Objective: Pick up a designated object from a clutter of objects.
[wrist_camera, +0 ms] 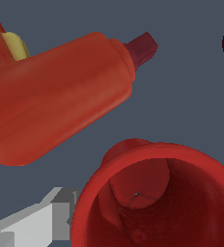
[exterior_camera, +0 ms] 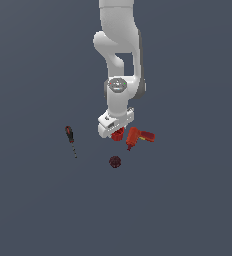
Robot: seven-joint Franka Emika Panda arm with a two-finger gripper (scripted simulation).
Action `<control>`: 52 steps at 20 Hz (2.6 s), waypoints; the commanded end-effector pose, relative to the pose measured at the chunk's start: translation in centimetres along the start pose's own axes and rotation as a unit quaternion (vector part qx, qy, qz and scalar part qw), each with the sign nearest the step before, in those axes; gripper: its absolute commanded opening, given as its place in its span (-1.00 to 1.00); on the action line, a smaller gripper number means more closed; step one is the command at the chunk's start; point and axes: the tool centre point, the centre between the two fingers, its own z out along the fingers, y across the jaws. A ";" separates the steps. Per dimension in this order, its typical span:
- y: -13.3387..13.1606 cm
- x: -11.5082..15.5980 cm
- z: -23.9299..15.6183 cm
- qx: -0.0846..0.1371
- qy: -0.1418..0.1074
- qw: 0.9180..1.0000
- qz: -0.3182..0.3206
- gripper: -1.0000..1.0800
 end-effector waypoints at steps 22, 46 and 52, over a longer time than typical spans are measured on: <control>1.3 -0.5 -2.1 -0.001 0.001 1.000 0.000 -1.00; 11.4 -5.0 -20.7 0.000 0.002 1.000 0.000 -1.00; 14.6 -6.2 -26.2 0.000 0.002 1.000 0.000 -1.00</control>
